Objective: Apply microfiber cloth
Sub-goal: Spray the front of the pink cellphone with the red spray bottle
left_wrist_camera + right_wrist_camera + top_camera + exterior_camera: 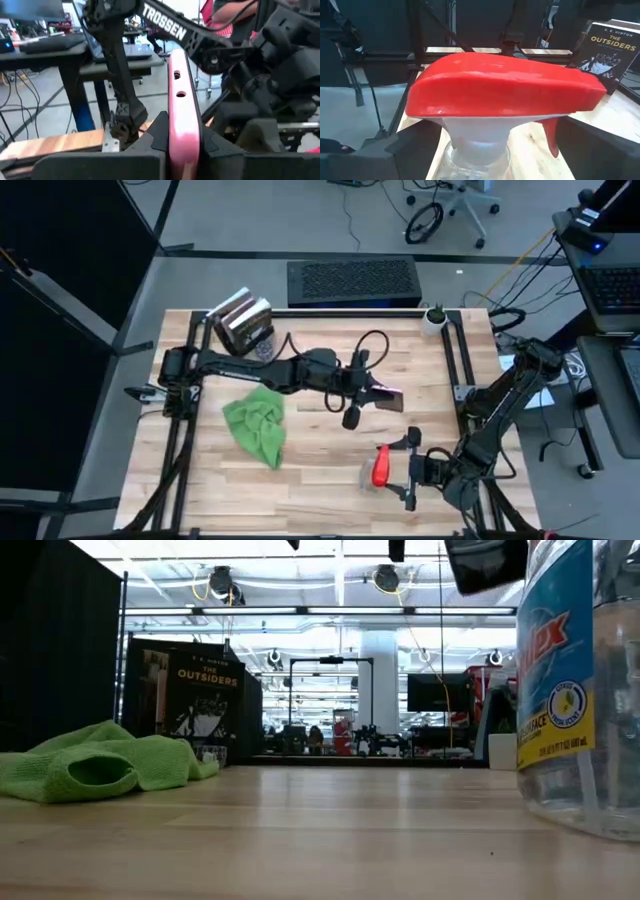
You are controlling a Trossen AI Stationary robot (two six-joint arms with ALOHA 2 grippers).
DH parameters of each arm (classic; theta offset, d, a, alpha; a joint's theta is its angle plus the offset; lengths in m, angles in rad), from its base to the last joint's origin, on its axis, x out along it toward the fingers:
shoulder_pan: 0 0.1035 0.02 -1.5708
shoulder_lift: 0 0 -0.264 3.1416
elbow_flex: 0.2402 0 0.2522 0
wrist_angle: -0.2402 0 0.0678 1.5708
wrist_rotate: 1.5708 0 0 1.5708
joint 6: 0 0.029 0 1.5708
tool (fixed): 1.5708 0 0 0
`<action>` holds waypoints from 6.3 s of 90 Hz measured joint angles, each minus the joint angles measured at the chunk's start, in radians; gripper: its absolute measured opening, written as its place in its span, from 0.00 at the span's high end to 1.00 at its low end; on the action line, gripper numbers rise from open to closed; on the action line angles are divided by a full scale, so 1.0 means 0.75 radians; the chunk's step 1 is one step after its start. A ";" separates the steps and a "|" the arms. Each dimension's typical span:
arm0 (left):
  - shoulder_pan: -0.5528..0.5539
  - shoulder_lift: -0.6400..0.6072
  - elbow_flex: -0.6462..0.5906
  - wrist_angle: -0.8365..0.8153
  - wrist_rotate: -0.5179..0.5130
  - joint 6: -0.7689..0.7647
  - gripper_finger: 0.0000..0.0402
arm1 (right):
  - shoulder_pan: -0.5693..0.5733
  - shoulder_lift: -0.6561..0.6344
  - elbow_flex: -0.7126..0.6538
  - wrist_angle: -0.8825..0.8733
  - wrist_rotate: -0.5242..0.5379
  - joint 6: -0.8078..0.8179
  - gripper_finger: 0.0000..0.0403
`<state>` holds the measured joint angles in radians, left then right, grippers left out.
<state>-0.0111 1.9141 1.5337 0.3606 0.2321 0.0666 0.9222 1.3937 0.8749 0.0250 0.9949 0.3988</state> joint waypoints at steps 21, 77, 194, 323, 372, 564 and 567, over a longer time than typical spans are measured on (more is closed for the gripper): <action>-0.001 0.000 0.000 -0.002 0.000 -0.001 0.97 | 0.000 0.000 0.000 -0.005 -0.007 0.000 0.27; -0.001 0.000 0.000 -0.005 0.001 -0.003 0.97 | 0.001 0.000 0.000 -0.014 -0.015 -0.022 0.37; 0.069 -0.109 -0.003 -0.311 -0.079 0.038 0.97 | 0.014 -0.067 -0.001 -0.027 -0.046 -0.035 0.27; 0.138 -0.251 -0.002 -0.727 -0.083 0.062 0.97 | 0.021 -0.338 0.001 -0.719 -0.242 0.669 0.16; 0.183 -0.255 -0.089 -0.890 -0.049 -0.008 0.97 | -0.006 -0.668 0.001 -0.747 -0.007 0.470 0.16; -0.164 -0.040 -1.272 0.779 -0.201 -0.984 0.93 | -0.786 -0.519 0.001 -0.738 -0.046 -0.026 0.16; -0.164 -0.040 -1.273 0.779 -0.206 -0.985 0.91 | -0.786 -0.519 0.001 -0.738 -0.047 -0.025 0.16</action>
<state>-0.1338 1.8842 0.5793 0.9448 0.0774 -0.6719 0.3325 1.0046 0.8753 -0.5282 0.9599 0.3801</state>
